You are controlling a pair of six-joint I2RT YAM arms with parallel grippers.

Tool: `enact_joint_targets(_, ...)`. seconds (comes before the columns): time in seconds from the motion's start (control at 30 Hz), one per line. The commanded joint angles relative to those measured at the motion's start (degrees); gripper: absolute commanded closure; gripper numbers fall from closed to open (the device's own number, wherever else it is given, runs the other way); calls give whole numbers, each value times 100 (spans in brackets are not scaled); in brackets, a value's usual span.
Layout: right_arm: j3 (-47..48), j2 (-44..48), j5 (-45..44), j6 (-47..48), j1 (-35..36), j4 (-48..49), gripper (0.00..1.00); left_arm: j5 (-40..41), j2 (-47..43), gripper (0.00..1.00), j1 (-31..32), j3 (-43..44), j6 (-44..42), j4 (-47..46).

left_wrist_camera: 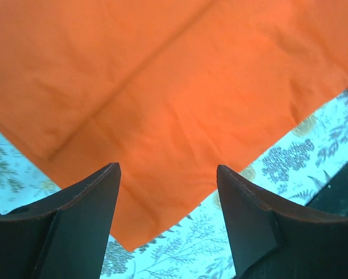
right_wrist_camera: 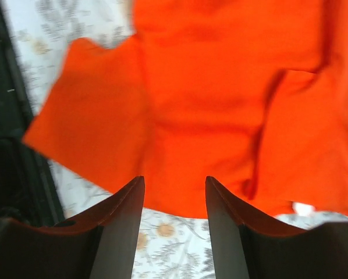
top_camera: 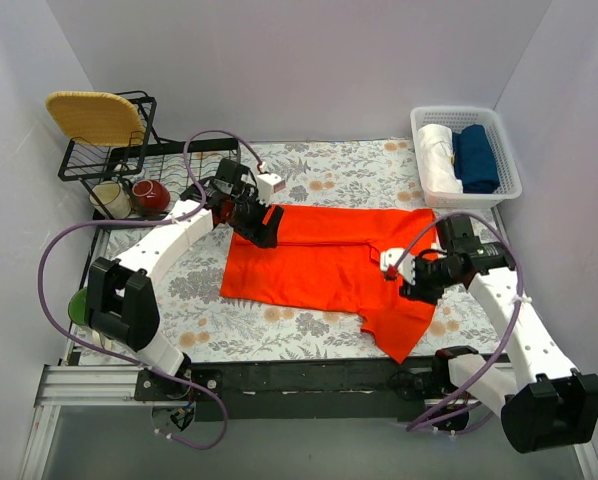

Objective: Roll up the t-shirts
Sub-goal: Fold the T-shirt at the center of the board.

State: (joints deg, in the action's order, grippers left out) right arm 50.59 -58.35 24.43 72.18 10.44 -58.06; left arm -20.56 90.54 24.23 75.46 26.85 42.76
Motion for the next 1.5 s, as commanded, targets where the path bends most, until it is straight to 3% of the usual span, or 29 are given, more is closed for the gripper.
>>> enact_joint_targets(0.0, -435, 551, 273, 2227, 222, -1303, 47, -423, -81, 33, 12, -93, 83, 39)
enact_joint_targets(0.13, -945, 930, 317, 3659, 450, -1681, 48, -72, -107, 34, 12, -189, -101, 135)
enact_joint_targets(0.37, -2051, 1308, 343, 5162, 758, -1682, 49, -194, -107, 34, -59, -628, -119, 75)
enact_joint_targets(0.57, -2404, 1379, 677, 5939, 907, -1691, 51, 51, -28, 34, -199, -700, -198, 48)
enact_joint_targets(0.9, -2229, 729, 730, 5614, 1531, -1682, 55, 228, 411, 34, -436, -234, -321, 101)
enact_joint_targets(1.17, -2062, 210, 590, 4060, 2427, -1287, 62, 70, 833, 35, -472, 196, -321, 127)
enact_joint_targets(1.47, -2062, 219, 345, 2715, 2806, -532, 63, -264, 948, 36, -577, 92, -198, -66)
